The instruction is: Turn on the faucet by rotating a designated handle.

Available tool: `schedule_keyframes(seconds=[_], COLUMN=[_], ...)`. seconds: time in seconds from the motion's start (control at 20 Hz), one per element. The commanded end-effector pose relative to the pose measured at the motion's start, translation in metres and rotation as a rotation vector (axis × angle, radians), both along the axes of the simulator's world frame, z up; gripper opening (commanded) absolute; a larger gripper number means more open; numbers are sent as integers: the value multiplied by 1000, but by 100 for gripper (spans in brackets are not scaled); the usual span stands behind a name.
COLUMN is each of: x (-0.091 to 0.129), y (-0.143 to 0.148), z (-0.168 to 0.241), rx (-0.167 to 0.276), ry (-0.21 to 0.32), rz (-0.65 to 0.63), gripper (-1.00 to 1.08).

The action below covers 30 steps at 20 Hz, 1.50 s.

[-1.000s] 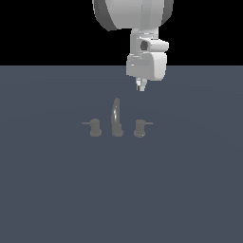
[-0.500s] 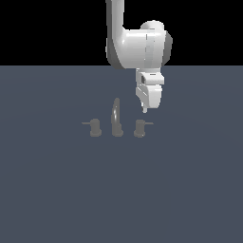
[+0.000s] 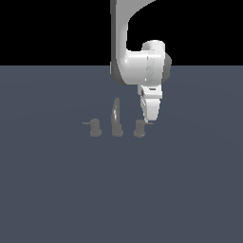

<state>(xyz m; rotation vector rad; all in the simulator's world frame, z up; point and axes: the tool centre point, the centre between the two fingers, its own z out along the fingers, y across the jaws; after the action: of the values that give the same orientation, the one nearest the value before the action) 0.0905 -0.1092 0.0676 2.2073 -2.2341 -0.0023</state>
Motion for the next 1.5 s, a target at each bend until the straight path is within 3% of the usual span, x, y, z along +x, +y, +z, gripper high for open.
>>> schedule_keyframes(seconds=[0.0,0.25,0.8,0.9,1.45], x=[1,1,-32,-24,-58], y=[-1,-1,-18,-12,-9], z=[-4,-4,-4,-4,-4], rx=[0,0,0,0,0], ry=[-2,-1,-2,-13,-5], rz=[-12,-11,-12,-6,-11], gripper=[-100,-100,-100,-100,-100])
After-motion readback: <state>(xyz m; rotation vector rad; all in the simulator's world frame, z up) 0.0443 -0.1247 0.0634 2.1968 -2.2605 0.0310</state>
